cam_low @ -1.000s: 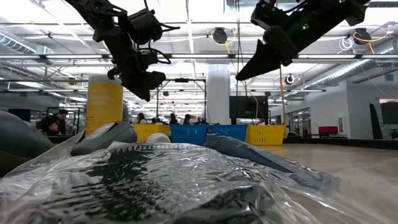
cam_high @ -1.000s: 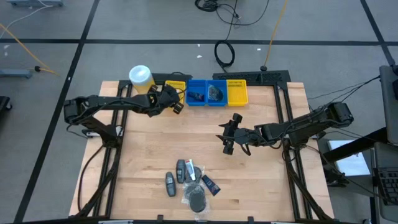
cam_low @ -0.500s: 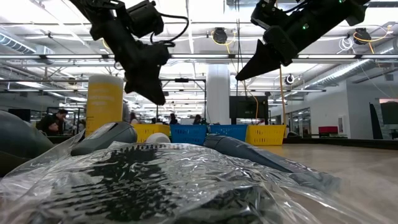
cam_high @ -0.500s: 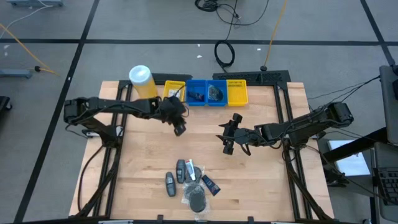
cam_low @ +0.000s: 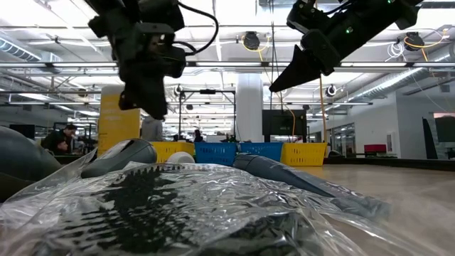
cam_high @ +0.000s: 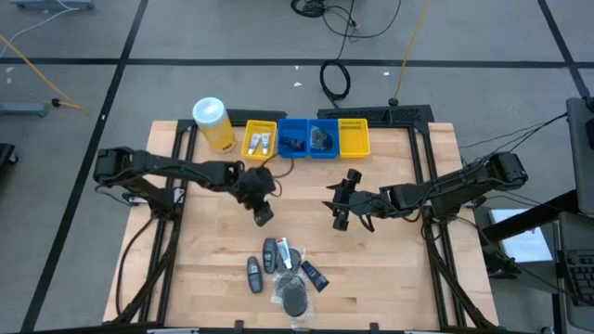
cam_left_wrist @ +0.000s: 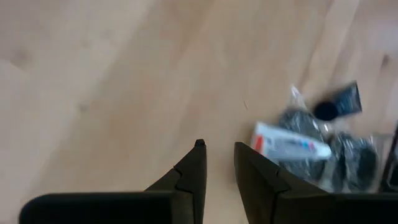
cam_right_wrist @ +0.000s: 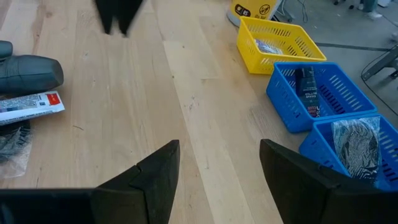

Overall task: Pick & Place Travel size toiletries
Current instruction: Put the deodorant into the right yellow bin

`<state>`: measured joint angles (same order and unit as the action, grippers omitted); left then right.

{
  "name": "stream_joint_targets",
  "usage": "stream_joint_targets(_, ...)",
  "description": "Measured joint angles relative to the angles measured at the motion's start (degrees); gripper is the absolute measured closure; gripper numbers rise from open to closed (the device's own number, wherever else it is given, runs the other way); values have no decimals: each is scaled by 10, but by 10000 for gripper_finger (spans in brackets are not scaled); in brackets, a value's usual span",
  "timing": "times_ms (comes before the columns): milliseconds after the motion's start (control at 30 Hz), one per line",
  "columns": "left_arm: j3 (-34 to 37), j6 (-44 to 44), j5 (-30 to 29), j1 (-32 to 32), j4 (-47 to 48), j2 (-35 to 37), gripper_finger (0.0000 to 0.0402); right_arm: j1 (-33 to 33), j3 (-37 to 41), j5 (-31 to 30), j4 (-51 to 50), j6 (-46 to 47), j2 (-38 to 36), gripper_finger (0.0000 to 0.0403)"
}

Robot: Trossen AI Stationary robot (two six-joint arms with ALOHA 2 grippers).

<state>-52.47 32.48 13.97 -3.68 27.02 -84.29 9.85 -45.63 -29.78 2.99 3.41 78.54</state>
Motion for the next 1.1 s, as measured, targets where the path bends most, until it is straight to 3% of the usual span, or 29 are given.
stream_joint_targets(733, 0, 185, 7, 143, -47, 0, 315, 0, 0, 0, 1, -16, 0, 188)
stream_joint_targets(1100, 0, 307, -45, 170, -48, 0, 185, 0, 0, 0, 1, -28, 0, 188)
